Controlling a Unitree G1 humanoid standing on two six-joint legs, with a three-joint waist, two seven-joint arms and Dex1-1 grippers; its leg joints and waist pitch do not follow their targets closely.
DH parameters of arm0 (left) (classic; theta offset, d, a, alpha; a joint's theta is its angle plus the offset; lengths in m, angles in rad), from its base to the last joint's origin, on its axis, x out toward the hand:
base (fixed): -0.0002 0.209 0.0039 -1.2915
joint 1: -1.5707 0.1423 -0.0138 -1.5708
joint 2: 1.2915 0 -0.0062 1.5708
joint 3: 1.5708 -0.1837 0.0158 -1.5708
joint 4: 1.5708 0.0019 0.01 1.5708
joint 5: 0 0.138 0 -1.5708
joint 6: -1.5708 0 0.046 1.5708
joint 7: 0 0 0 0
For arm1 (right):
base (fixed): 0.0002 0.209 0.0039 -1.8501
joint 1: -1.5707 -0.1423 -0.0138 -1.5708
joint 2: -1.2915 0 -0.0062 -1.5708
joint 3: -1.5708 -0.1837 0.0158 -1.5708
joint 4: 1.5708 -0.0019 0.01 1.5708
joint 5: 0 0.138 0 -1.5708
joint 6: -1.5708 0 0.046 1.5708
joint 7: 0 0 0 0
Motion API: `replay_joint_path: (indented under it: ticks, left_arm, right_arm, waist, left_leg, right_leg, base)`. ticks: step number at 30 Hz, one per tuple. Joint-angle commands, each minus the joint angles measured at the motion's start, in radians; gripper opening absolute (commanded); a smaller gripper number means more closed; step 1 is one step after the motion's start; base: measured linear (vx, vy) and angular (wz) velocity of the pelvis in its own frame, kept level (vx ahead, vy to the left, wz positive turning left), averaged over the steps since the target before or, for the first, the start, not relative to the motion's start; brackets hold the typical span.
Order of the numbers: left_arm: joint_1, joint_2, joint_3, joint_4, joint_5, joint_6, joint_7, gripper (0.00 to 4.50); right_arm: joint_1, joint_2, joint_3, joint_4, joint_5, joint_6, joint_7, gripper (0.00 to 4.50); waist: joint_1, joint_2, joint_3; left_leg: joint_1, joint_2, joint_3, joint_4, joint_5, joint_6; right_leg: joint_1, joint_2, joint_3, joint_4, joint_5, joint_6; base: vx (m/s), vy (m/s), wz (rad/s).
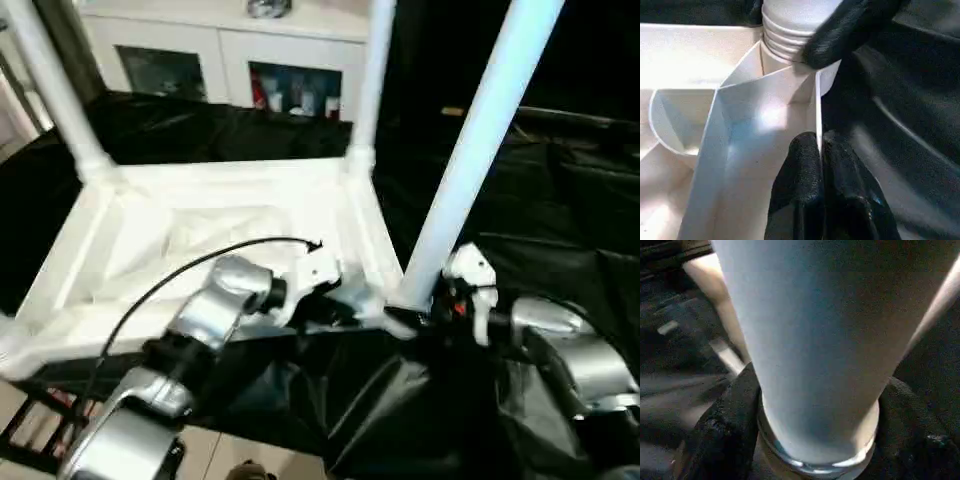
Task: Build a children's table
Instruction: Rotate leg to tighten
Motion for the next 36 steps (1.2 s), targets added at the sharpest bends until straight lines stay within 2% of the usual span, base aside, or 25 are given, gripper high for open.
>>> replay_joint_path:
  ticks: [1, 3, 4, 5, 6, 8, 10, 11, 12, 17, 19, 22, 23, 24, 25, 26, 27, 28, 30, 31, 34, 36]
  left_arm:
    - [-0.074, -0.090, 0.058, 0.054, -0.028, 0.000, 0.137, 0.00]
    - [-0.109, -0.139, 0.075, 0.116, -0.030, -0.004, 0.223, 0.00]
    - [-0.123, -0.158, 0.082, 0.142, -0.030, -0.011, 0.260, 0.00]
    - [-0.123, -0.158, 0.082, 0.142, -0.030, -0.011, 0.260, 0.00]
    - [-0.164, -0.210, 0.092, 0.212, -0.022, -0.039, 0.355, 0.00]
    - [-0.179, -0.228, 0.095, 0.236, -0.023, -0.046, 0.375, 0.00]
    - [-0.192, -0.246, 0.095, 0.252, -0.022, -0.056, 0.383, 0.00]
    - [-0.194, -0.249, 0.091, 0.252, -0.018, -0.063, 0.378, 0.00]
    - [-0.193, -0.249, 0.086, 0.247, -0.016, -0.068, 0.368, 0.00]
    - [-0.187, -0.243, 0.075, 0.245, -0.008, -0.095, 0.319, 0.00]
    - [-0.169, -0.216, 0.055, 0.227, -0.013, -0.120, 0.237, 0.00]
    - [-0.151, -0.185, 0.046, 0.201, -0.024, -0.129, 0.151, 0.00]
    - [-0.151, -0.184, 0.045, 0.200, -0.024, -0.128, 0.150, 0.00]
    - [-0.128, -0.156, 0.033, 0.161, -0.028, -0.129, 0.089, 0.00]
    - [-0.119, -0.148, 0.030, 0.144, -0.033, -0.129, 0.063, 0.00]
    - [-0.101, -0.130, 0.023, 0.109, -0.047, -0.117, 0.017, 0.00]
    - [-0.099, -0.128, 0.022, 0.104, -0.048, -0.116, 0.011, 0.00]
    - [-0.075, -0.100, 0.009, 0.058, -0.059, -0.108, -0.047, 0.00]
    - [-0.062, -0.085, 0.001, 0.034, -0.062, -0.103, -0.074, 0.00]
    - [-0.051, -0.069, -0.005, 0.014, -0.065, -0.099, -0.100, 0.00]
    - [-0.015, -0.013, -0.021, -0.056, -0.074, -0.083, -0.176, 0.00]
    - [0.002, 0.012, -0.025, -0.093, -0.082, -0.064, -0.210, 0.00]
  right_arm:
    - [-0.034, 0.113, -0.024, 0.099, -0.035, 0.041, -0.226, 2.75]
    - [-0.069, 0.187, -0.051, 0.142, -0.034, 0.043, -0.344, 2.74]
    - [-0.083, 0.212, -0.057, 0.158, -0.037, 0.038, -0.384, 2.74]
    - [-0.083, 0.212, -0.057, 0.158, -0.037, 0.038, -0.384, 2.74]
    - [-0.114, 0.278, -0.043, 0.193, -0.047, -0.005, -0.437, 2.74]
    - [-0.118, 0.299, -0.030, 0.196, -0.053, -0.021, -0.437, 2.74]
    - [-0.116, 0.316, -0.020, 0.195, -0.051, -0.037, -0.422, 2.74]
    - [-0.115, 0.321, -0.025, 0.194, -0.038, -0.034, -0.404, 3.09]
    - [-0.115, 0.322, -0.035, 0.192, -0.021, -0.030, -0.388, 3.30]
    - [-0.124, 0.314, -0.066, 0.198, -0.010, -0.028, -0.379, 3.61]
    - [-0.116, 0.242, -0.041, 0.176, -0.013, -0.045, -0.284, 3.83]
    - [-0.079, 0.151, -0.003, 0.113, 0.006, -0.053, -0.121, 3.83]
    - [-0.078, 0.150, -0.002, 0.112, 0.006, -0.053, -0.120, 3.83]
    - [-0.047, 0.087, 0.011, 0.060, 0.020, -0.056, -0.020, 3.83]
    - [-0.039, 0.071, 0.011, 0.045, 0.028, -0.053, 0.008, 3.83]
    - [-0.026, 0.039, 0.010, 0.019, 0.043, -0.045, 0.053, 3.83]
    - [-0.024, 0.035, 0.009, 0.016, 0.045, -0.044, 0.058, 3.83]
    - [-0.007, -0.004, 0.010, -0.018, 0.060, -0.040, 0.116, 3.83]
    - [0.000, -0.023, 0.010, -0.034, 0.067, -0.035, 0.140, 3.83]
    - [0.006, -0.042, 0.010, -0.046, 0.073, -0.031, 0.166, 3.83]
    - [0.032, -0.114, 0.022, -0.090, 0.092, -0.018, 0.267, 3.83]
    - [0.040, -0.137, 0.032, -0.101, 0.088, -0.019, 0.295, 3.83]
  waist:
    - [-0.008, -0.015, -0.065]
    - [-0.009, -0.017, -0.071]
    - [-0.012, -0.016, -0.070]
    - [-0.012, -0.016, -0.072]
    - [-0.012, -0.016, -0.073]
    - [-0.008, -0.018, -0.075]
    - [-0.003, -0.017, -0.075]
    - [-0.003, -0.018, -0.074]
    - [-0.003, -0.017, -0.074]
    - [-0.004, -0.018, -0.070]
    - [-0.002, -0.019, -0.071]
    - [0.002, -0.019, -0.071]
    - [0.002, -0.019, -0.071]
    - [0.006, -0.016, -0.071]
    - [0.009, -0.020, -0.069]
    - [0.008, -0.016, -0.067]
    - [0.008, -0.016, -0.067]
    - [0.009, -0.013, -0.065]
    - [0.011, -0.012, -0.065]
    - [0.011, -0.011, -0.064]
    - [0.015, -0.008, -0.063]
    - [0.017, -0.008, -0.065]
  left_leg:
    - [0.005, 0.015, -0.003, -0.070, -0.200, 0.016]
    - [0.003, 0.015, -0.006, -0.070, -0.182, 0.008]
    - [0.006, 0.016, -0.004, -0.068, -0.180, 0.011]
    - [0.007, 0.017, -0.005, -0.068, -0.174, 0.011]
    - [0.003, 0.013, -0.001, -0.065, -0.155, 0.020]
    - [0.004, 0.012, -0.001, -0.064, -0.146, 0.025]
    - [0.002, 0.014, -0.001, -0.063, -0.128, 0.046]
    - [0.001, 0.015, -0.001, -0.063, -0.126, 0.052]
    - [0.002, 0.015, -0.001, -0.064, -0.130, 0.055]
    - [0.004, 0.017, -0.002, -0.068, -0.174, 0.050]
    - [0.002, 0.016, -0.002, -0.067, -0.168, 0.053]
    - [0.001, 0.016, -0.001, -0.063, -0.155, 0.074]
    - [0.001, 0.016, -0.001, -0.063, -0.155, 0.074]
    - [0.000, 0.018, -0.002, -0.063, -0.147, 0.082]
    - [0.000, 0.020, -0.001, -0.062, -0.159, 0.093]
    - [-0.002, 0.019, -0.002, -0.064, -0.171, 0.092]
    - [-0.002, 0.019, -0.002, -0.064, -0.171, 0.092]
    - [0.003, 0.023, -0.001, -0.066, -0.196, 0.084]
    - [0.007, 0.025, -0.002, -0.068, -0.219, 0.075]
    - [0.005, 0.028, -0.004, -0.070, -0.224, 0.070]
    - [0.010, 0.030, -0.003, -0.072, -0.251, 0.066]
    - [0.007, 0.031, -0.005, -0.072, -0.245, 0.060]
  right_leg:
    - [0.047, -0.059, 0.047, -0.092, -0.346, -0.141]
    - [0.056, -0.061, 0.045, -0.088, -0.326, -0.137]
    - [0.050, -0.058, 0.048, -0.087, -0.289, -0.149]
    - [0.053, -0.058, 0.049, -0.083, -0.267, -0.155]
    - [0.054, -0.057, 0.050, -0.080, -0.216, -0.166]
    - [0.059, -0.059, 0.049, -0.079, -0.208, -0.168]
    - [0.062, -0.059, 0.050, -0.075, -0.172, -0.175]
    - [0.062, -0.059, 0.049, -0.074, -0.162, -0.178]
    - [0.061, -0.059, 0.049, -0.075, -0.165, -0.180]
    - [0.061, -0.062, 0.048, -0.085, -0.254, -0.161]
    - [0.063, -0.062, 0.048, -0.085, -0.243, -0.158]
    - [0.065, -0.061, 0.049, -0.079, -0.188, -0.172]
    - [0.065, -0.061, 0.049, -0.079, -0.188, -0.172]
    - [0.067, -0.062, 0.049, -0.078, -0.181, -0.178]
    - [0.068, -0.063, 0.050, -0.080, -0.190, -0.181]
    - [0.066, -0.063, 0.047, -0.083, -0.231, -0.178]
    - [0.066, -0.063, 0.047, -0.083, -0.231, -0.178]
    - [0.061, -0.064, 0.048, -0.090, -0.289, -0.172]
    - [0.056, -0.064, 0.048, -0.093, -0.325, -0.166]
    - [0.057, -0.065, 0.049, -0.092, -0.329, -0.166]
    - [0.052, -0.062, 0.050, -0.092, -0.326, -0.170]
    - [0.055, -0.065, 0.049, -0.089, -0.319, -0.172]
  base:
    - [0.000, 0.000, 0.00]
    - [0.000, 0.000, 0.00]
    - [0.000, 0.000, 0.00]
    - [0.000, 0.000, 0.00]
    - [0.000, 0.000, 0.00]
    - [0.000, 0.000, 0.00]
    - [0.000, 0.000, 0.00]
    - [0.000, 0.000, 0.00]
    - [0.000, 0.000, 0.00]
    - [0.000, 0.000, 0.00]
    - [0.000, 0.000, 0.00]
    - [0.000, 0.000, 0.00]
    - [0.000, 0.000, 0.00]
    - [0.000, 0.000, 0.00]
    - [0.000, 0.000, 0.00]
    - [0.000, 0.000, 0.00]
    - [0.000, 0.000, 0.00]
    - [0.000, 0.000, 0.00]
    - [0.000, 0.000, 0.00]
    - [0.000, 0.000, 0.00]
    - [0.000, 0.000, 0.00]
    - [0.000, 0.000, 0.00]
